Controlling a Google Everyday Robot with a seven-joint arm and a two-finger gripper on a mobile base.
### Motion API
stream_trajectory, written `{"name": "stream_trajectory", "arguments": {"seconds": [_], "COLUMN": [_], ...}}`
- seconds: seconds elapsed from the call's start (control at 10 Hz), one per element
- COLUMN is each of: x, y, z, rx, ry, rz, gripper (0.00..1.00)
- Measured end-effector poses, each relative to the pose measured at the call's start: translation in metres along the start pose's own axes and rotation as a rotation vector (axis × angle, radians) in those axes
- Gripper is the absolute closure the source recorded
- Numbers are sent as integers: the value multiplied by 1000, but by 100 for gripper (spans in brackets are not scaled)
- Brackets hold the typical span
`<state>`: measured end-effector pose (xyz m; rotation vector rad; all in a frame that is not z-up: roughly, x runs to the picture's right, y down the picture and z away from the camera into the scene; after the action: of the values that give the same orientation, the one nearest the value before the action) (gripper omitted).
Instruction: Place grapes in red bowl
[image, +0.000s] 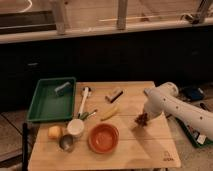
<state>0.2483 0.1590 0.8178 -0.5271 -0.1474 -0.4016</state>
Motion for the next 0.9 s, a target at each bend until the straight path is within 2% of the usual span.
{"name": "stream_trajectory", "arguments": {"seconds": [0.3,0.6,0.9], "x": [-5,-9,-26], "y": [-9,-12,-22], "z": [-31,-40,-57], "rx": [5,7,6], "ry": [6,13,21], "rz": [-34,-66,-127], "gripper": [100,100,100]}}
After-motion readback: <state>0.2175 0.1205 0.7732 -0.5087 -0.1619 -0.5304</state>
